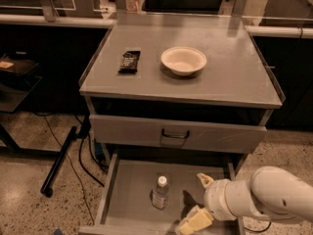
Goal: Pick blue plastic bottle from middle drawer and place on counter
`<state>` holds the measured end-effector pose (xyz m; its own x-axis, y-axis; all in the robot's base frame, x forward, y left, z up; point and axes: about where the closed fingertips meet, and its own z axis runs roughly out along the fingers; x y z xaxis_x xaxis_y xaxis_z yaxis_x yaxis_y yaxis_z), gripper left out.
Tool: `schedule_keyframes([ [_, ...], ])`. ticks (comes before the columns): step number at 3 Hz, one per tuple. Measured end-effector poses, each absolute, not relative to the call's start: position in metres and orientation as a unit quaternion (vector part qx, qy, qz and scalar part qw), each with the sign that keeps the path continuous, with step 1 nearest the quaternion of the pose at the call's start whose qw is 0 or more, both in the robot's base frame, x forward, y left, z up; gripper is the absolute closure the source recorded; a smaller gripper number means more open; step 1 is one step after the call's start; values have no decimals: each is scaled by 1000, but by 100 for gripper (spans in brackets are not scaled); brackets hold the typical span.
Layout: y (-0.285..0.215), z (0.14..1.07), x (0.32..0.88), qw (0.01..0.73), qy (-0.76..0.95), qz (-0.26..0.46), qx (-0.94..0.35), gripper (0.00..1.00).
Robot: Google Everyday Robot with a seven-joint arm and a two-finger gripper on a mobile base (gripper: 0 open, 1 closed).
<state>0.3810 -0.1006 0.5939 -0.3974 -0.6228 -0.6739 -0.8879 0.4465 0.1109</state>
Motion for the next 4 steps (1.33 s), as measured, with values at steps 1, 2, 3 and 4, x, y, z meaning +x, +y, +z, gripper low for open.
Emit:
schedule_keyframes([
  [1, -94, 561, 394, 296, 810, 246, -442, 0],
  [2, -92, 560, 394, 297, 810, 246, -442, 0],
  [3, -63, 538, 407, 317, 801, 250, -441, 0],
  [4, -41, 535, 427, 340, 788, 249, -449, 0],
])
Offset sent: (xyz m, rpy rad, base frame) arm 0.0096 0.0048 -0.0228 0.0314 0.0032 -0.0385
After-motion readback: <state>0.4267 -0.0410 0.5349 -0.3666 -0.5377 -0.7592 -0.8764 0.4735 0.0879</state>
